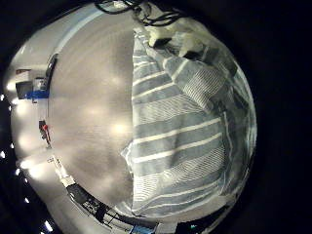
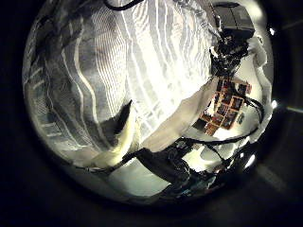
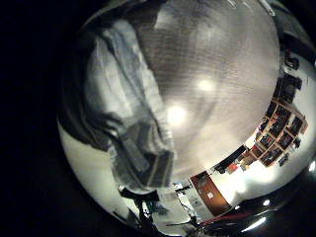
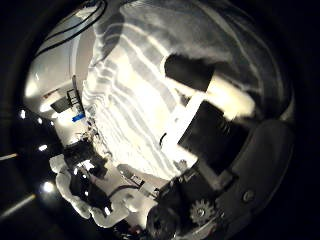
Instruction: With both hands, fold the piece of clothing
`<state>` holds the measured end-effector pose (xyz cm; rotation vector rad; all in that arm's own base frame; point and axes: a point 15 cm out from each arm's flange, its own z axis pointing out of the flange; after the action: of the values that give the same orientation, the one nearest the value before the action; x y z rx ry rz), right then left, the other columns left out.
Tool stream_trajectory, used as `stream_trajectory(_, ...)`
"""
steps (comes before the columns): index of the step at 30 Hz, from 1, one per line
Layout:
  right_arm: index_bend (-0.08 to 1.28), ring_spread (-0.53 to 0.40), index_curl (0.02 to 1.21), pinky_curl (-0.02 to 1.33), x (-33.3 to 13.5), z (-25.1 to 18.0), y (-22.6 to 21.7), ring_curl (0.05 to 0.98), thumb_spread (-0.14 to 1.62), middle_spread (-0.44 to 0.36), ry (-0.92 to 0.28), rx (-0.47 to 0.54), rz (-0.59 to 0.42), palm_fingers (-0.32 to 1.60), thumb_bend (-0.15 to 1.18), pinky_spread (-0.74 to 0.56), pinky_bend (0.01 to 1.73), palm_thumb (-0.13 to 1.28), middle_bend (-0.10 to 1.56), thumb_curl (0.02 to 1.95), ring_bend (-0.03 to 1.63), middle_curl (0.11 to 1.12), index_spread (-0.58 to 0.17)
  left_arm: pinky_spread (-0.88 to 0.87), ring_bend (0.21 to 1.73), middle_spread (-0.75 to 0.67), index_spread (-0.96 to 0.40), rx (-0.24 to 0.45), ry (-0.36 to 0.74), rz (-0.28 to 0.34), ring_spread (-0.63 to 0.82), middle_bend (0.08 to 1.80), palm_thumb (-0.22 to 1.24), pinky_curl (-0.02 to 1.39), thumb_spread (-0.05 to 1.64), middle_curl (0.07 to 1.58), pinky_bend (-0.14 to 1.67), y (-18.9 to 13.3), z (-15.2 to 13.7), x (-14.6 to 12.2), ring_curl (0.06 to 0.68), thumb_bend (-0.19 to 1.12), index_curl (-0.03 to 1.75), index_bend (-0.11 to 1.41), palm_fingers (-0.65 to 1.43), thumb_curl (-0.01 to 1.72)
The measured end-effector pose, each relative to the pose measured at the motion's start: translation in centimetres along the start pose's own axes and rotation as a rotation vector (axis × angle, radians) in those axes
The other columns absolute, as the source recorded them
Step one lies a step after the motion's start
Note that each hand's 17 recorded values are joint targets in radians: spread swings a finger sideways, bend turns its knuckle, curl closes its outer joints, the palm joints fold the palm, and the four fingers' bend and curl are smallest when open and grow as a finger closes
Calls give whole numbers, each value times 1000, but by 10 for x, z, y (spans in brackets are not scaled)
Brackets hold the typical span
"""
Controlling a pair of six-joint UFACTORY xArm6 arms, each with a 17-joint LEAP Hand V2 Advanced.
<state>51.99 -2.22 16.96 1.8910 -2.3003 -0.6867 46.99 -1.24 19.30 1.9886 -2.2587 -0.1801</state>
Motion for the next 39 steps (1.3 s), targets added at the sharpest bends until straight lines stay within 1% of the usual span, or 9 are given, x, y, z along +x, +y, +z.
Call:
stream_trajectory(1, 470, -255, 436, 327, -5, 1, 2, 420, 1093, -200, -24, -9, -6, 1319, 100, -487, 1041, 782, 845, 450, 1213, 566, -390, 478, 630, 312, 60, 0, 2, 0, 441, 177, 405, 348, 1106, 305, 374, -1, 0, 1, 218, -20, 381, 182, 84, 309)
stream_trajectory(5, 655, -238, 544, 388, -34, -2, 14, 452, 1074, -211, -178, -53, -42, 1370, 103, -412, 1166, 876, 986, 494, 1255, 619, -415, 474, 630, 310, 57, -1, 2, 2, 435, 177, 411, 343, 1103, 303, 367, -4, 1, 2, 218, -20, 381, 182, 94, 311)
stream_trajectory(10, 857, -216, 679, 468, -33, -21, 13, 507, 1075, -187, -351, -36, -30, 1290, 106, -314, 1301, 963, 1182, 542, 1341, 685, -405, 471, 631, 306, 56, 3, 1, 5, 435, 179, 422, 341, 1105, 302, 369, -5, -1, 2, 217, -20, 378, 179, 99, 311)
stream_trajectory(15, 971, -204, 774, 521, -15, -38, 12, 551, 1100, -164, -396, 5, -32, 1212, 95, -256, 1362, 997, 1278, 583, 1408, 710, -375, 464, 628, 301, 56, 9, 3, 10, 428, 179, 424, 339, 1105, 302, 369, -5, -4, 4, 214, -21, 378, 182, 110, 309)
stream_trajectory(22, 1004, -188, 848, 567, 15, -53, 25, 585, 1126, -145, -427, 8, -18, 1170, 84, -219, 1391, 1032, 1332, 641, 1462, 713, -344, 463, 627, 288, 56, 15, 12, 21, 416, 177, 432, 338, 1110, 302, 366, -4, -8, 7, 214, -20, 379, 182, 117, 310)
stream_trajectory(27, 1003, -183, 880, 588, 30, -61, 29, 594, 1135, -138, -440, 19, -4, 1160, 71, -206, 1391, 1043, 1349, 678, 1474, 709, -331, 457, 634, 286, 56, 34, 20, 44, 405, 177, 437, 338, 1111, 300, 369, -4, -19, 21, 216, -20, 377, 180, 120, 311)
stream_trajectory(31, 995, -180, 902, 602, 40, -71, 31, 598, 1139, -135, -443, 41, 11, 1154, 63, -204, 1381, 1056, 1364, 705, 1478, 704, -327, 455, 637, 286, 56, 46, 19, 51, 401, 179, 437, 338, 1112, 300, 371, -1, -26, 24, 217, -21, 375, 177, 117, 313)
stream_trajectory(36, 985, -179, 924, 619, 55, -83, 35, 600, 1150, -132, -442, 71, 33, 1153, 52, -195, 1371, 1063, 1373, 734, 1479, 696, -324, 447, 641, 284, 57, 56, 21, 76, 398, 180, 429, 339, 1112, 302, 376, 1, -35, 40, 218, -23, 371, 176, 114, 310)
stream_trajectory(39, 978, -178, 935, 629, 63, -91, 39, 601, 1155, -131, -443, 84, 47, 1153, 44, -193, 1365, 1065, 1376, 749, 1482, 691, -324, 444, 643, 284, 56, 54, 19, 74, 401, 181, 428, 339, 1113, 303, 377, 2, -35, 38, 219, -21, 369, 176, 112, 309)
